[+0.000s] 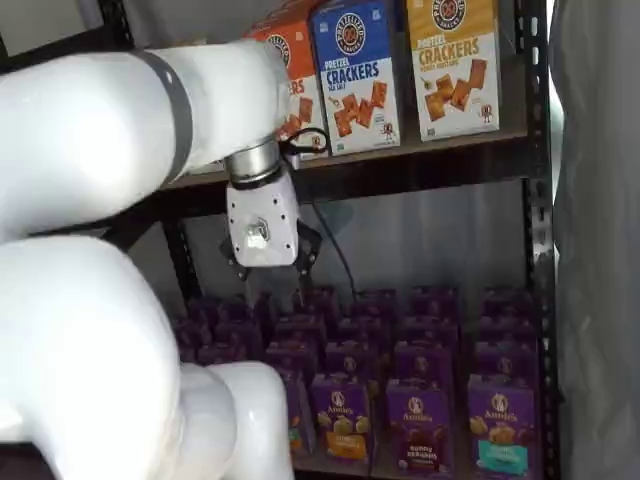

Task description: Pick up the purple box with a brown patch in the center, on the bottom shelf, the fifth box from the left

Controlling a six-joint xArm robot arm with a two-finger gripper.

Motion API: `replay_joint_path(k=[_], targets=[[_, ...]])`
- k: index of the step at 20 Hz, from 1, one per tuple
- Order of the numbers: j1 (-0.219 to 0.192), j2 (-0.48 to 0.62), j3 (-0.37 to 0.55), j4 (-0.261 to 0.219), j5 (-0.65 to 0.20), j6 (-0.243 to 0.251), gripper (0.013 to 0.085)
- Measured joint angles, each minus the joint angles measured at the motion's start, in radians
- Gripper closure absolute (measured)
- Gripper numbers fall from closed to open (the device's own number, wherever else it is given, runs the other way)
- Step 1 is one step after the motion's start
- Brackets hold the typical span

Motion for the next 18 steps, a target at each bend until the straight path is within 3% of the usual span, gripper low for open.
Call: replay_joint_path(k=[8, 18], targets=[[0.006, 0.002, 0.008, -0.006, -0.020, 0.007, 0.0130], [0.010, 0.046, 0.057, -0.053, -0.121, 0.021, 0.0130]])
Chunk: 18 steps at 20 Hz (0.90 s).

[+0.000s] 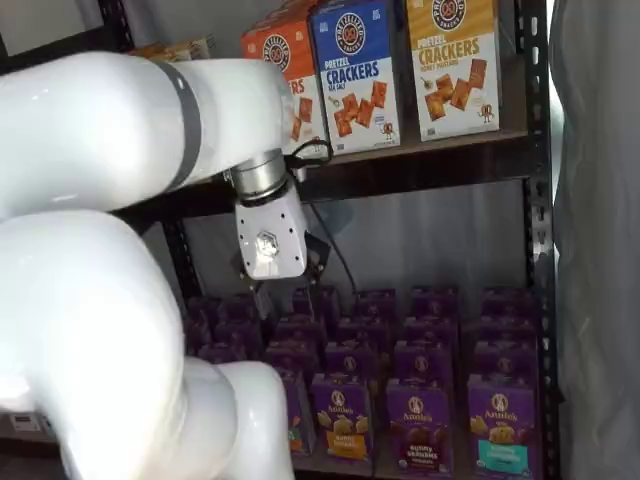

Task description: Pick up the purple box with a brown patch in the center, on the bottom shelf, the fifth box from the left

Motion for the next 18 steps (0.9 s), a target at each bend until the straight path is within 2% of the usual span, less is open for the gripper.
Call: replay_joint_path(k=[12, 18], targets=[[-0.042, 0.127, 0.064, 0.012, -0.184, -0.042, 0.0130], [-0.067, 0.243, 0.096, 0.016, -0.321, -0.068, 0.0130]])
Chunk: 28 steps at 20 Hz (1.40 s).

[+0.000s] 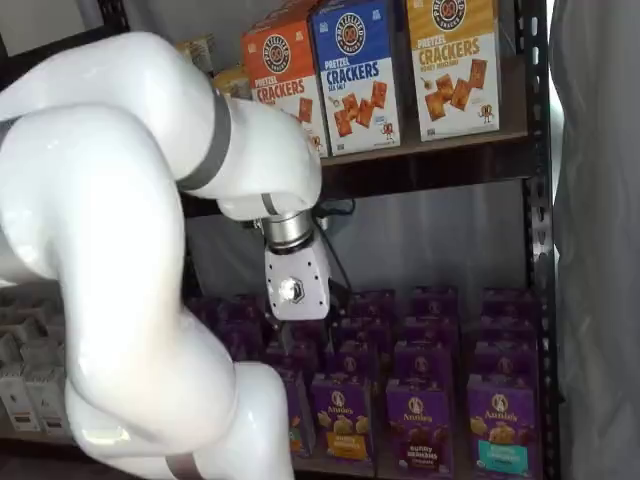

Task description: Pick up the purple box with a brown patch in the center, on the bottom shelf, the fifth box from the left

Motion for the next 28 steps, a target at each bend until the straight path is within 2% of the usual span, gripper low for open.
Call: replay_joint_path(k=[8, 13, 17, 21, 24, 28], targets=[[-0.027, 0.193, 0.025, -0.013, -0.214, -0.018, 0.0130], [-0.047, 0.327, 0.030, -0.076, -0.362, 0.013, 0.0130], [-0.070, 0.433, 0.027, -0.084, -0.468, 0.001, 0.0130], [-0.093, 0.532, 0.026, -0.080, -0.587, -0.021, 0.0130], [-0.102, 0.607, 0.017, -0.036, -0.678, -0.072, 0.0130], [-0.107, 0.696, -0.022, -0.033, -0.725, -0.079, 0.0130]])
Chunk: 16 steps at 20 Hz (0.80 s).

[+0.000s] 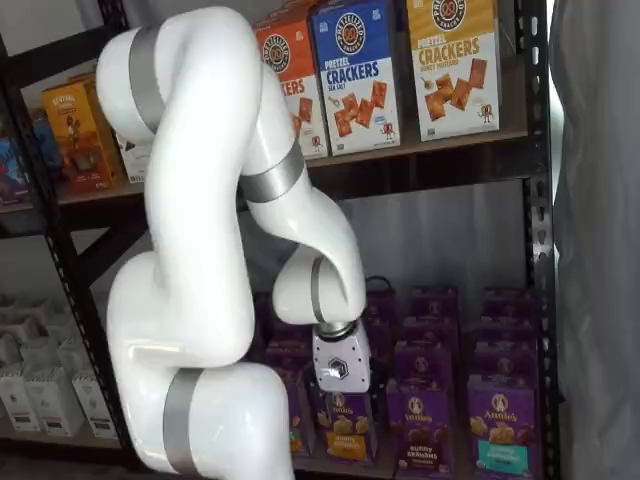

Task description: Pick up the purple box with a brown patch in the center, on the bottom shelf, the fifth box from the left

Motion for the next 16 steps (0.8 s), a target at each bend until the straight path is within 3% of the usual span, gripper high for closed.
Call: replay_joint_path(k=[6, 10, 13, 16], targets=[[0.011, 0.121, -0.068, 0.051, -0.064, -0.040, 0.0130], [-0.001, 0.209, -0.125, -0.038, -0.110, 0.037, 0.0130], [-0.023, 0.280, -0.172, -0.175, -0.171, 0.150, 0.0130], [-0.030, 0.330, -0.214, -0.199, -0.205, 0.167, 0.0130]])
